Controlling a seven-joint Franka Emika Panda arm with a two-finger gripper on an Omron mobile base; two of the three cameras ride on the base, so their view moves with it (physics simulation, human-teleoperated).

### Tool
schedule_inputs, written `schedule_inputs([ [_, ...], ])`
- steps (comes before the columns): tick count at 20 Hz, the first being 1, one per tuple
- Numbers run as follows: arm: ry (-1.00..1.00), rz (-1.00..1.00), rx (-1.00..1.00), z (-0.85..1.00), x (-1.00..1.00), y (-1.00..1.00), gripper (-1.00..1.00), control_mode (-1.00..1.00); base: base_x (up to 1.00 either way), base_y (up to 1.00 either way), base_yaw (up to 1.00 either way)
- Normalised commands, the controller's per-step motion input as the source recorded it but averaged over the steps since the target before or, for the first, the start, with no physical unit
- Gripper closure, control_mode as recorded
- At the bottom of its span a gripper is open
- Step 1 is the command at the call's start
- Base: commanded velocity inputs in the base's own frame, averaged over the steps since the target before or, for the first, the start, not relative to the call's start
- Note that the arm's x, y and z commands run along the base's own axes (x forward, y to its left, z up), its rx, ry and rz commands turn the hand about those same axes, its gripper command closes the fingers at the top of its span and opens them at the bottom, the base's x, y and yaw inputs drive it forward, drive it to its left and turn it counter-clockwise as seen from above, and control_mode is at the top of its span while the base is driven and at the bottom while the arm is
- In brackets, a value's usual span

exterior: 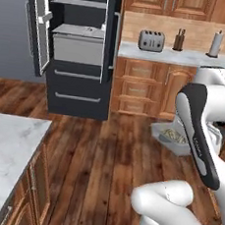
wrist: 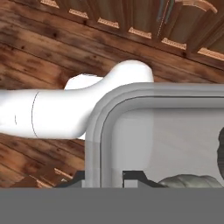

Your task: Place two dumplings into each of the tupperware containers and then place the containers in the fridge.

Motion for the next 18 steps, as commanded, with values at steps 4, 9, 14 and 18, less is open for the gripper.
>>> schedule_inputs([
  [4,0.0,0.0,0.0,0.0,0.0,0.0,1.0,1.0,1.0,-0.15,0.68],
  [9,0.0,0.0,0.0,0.0,0.0,0.0,1.0,1.0,0.94,-0.53,0.62],
  [14,0.0,0.0,0.0,0.0,0.0,0.0,1.0,1.0,0.39,-0.93,0.53],
  [18,0.0,0.0,0.0,0.0,0.0,0.0,1.0,1.0,0.18,-1.0,0.49],
])
